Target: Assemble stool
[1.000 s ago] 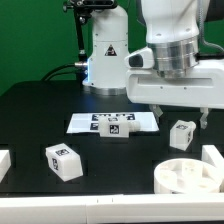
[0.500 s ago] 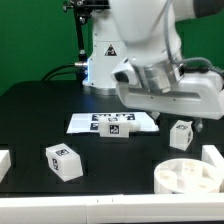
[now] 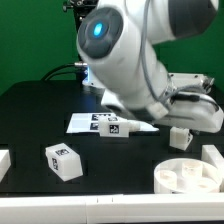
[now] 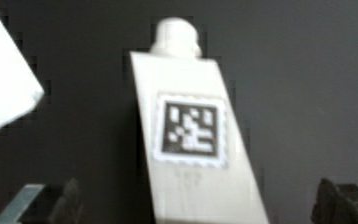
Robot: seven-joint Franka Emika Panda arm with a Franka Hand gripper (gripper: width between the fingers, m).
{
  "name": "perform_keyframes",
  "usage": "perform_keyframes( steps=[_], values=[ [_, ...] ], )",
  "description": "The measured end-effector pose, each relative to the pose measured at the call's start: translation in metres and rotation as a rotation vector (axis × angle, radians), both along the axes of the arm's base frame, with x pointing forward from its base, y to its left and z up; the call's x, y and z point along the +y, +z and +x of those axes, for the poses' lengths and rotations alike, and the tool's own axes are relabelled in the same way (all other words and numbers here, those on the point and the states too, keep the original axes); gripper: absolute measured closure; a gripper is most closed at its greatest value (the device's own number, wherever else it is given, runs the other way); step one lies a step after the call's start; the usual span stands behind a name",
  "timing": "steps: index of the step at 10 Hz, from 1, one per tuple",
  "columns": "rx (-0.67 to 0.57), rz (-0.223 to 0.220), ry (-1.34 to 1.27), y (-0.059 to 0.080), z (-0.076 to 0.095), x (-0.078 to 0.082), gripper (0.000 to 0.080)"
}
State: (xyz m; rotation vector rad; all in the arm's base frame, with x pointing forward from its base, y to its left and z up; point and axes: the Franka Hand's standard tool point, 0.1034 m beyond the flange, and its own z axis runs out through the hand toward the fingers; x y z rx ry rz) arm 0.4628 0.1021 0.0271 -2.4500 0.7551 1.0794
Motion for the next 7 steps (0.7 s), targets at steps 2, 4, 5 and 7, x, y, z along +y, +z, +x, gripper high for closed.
perform_keyframes(
  steps=[2,4,5,7],
  values=[
    [0.068,0.087,0.045,-0.007,0.005,0.002,0.015],
    [0.087,0.097,0.044,-0.01,0.004,0.002,0.015],
    [0.125,0.09,0.003,-0.014,-0.001,0.005,0.015],
    [0.154,0.086,-0.001,-0.021,-0.008,0.01,0.015]
  ],
)
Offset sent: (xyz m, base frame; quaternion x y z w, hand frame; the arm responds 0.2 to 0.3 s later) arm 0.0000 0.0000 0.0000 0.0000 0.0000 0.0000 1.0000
